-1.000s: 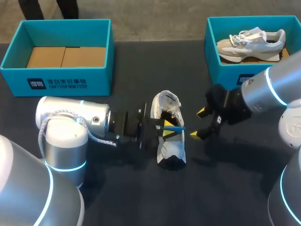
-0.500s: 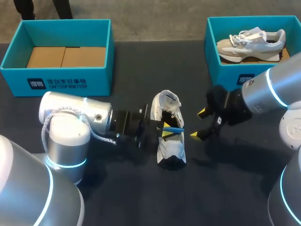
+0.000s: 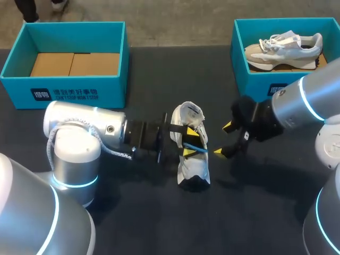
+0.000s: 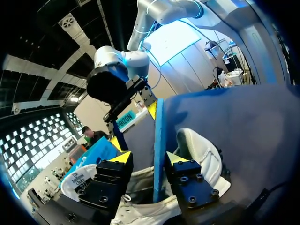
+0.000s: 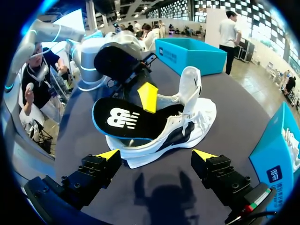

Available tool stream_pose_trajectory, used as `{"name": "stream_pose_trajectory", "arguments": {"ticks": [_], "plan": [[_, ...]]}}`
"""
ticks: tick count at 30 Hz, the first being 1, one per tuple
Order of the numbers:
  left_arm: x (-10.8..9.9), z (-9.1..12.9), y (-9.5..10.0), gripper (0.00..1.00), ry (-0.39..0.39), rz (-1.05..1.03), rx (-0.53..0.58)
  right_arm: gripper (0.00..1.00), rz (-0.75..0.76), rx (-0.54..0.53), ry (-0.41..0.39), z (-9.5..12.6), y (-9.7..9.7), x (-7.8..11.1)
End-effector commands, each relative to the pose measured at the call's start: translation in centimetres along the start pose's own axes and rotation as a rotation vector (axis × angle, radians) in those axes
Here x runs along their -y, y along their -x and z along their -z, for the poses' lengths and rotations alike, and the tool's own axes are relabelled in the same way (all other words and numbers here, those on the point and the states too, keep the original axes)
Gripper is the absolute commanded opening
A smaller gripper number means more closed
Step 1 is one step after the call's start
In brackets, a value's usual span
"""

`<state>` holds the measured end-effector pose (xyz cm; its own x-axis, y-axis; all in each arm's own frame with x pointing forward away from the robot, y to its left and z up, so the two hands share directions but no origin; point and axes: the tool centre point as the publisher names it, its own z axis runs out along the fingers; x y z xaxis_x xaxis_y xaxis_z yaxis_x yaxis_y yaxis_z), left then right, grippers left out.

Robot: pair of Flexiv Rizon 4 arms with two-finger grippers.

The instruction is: Take the shoe out of the shoebox, open the shoe tongue, remove and reinsert the insole, then place the shoe into the shoebox

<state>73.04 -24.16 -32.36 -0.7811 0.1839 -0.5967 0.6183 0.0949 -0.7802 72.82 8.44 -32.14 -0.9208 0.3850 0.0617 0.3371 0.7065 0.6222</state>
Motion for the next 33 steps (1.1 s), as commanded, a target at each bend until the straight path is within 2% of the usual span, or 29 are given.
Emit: {"name": "stream_pose_trajectory", "arguments": {"ticks": [1, 3, 5, 15, 22, 27, 28, 29, 30, 33], "plan": [[0.9, 0.8, -0.4, 0.35, 0.000, -0.003, 0.000, 1.00, -0.003, 0.014, -0.004, 0.1, -0.3, -0.1], [0.9, 0.8, -0.7, 0.23, -0.003, 0.000, -0.005, 1.00, -0.007, 0.025, -0.002, 0.4, -0.3, -0.1], [0.8, 0.7, -0.9, 0.00, -0.008, 0.005, -0.010, 1.00, -0.009, 0.033, -0.001, 0.6, -0.3, -0.1], [-0.6, -0.5, -2.0, 0.00, -0.029, 0.027, -0.023, 1.00, -0.019, 0.047, -0.023, 1.3, -0.4, 0.3], [-2.3, -0.7, -2.0, 0.00, 0.008, 0.020, -0.033, 1.00, -0.024, 0.041, -0.027, 1.1, -0.3, 0.5], [-2.6, -0.6, -2.0, 0.00, 0.029, 0.037, -0.032, 1.00, -0.025, 0.040, -0.030, 1.1, -0.3, 0.6], [-2.5, -0.5, -2.0, 0.14, 0.030, 0.038, -0.031, 1.00, -0.026, 0.040, -0.029, 1.1, -0.3, 0.6], [-2.3, -0.4, -1.9, 0.44, 0.030, 0.036, -0.022, 1.00, -0.026, 0.041, -0.029, 1.1, -0.3, 0.6], [-2.0, -0.3, -1.8, 0.67, 0.024, 0.037, -0.017, 1.00, -0.025, 0.041, -0.029, 1.2, -0.4, 0.6], [-1.3, 0.0, -1.5, 0.64, 0.015, 0.029, -0.007, 1.00, -0.024, 0.042, -0.030, 1.2, -0.4, 0.5]]}}
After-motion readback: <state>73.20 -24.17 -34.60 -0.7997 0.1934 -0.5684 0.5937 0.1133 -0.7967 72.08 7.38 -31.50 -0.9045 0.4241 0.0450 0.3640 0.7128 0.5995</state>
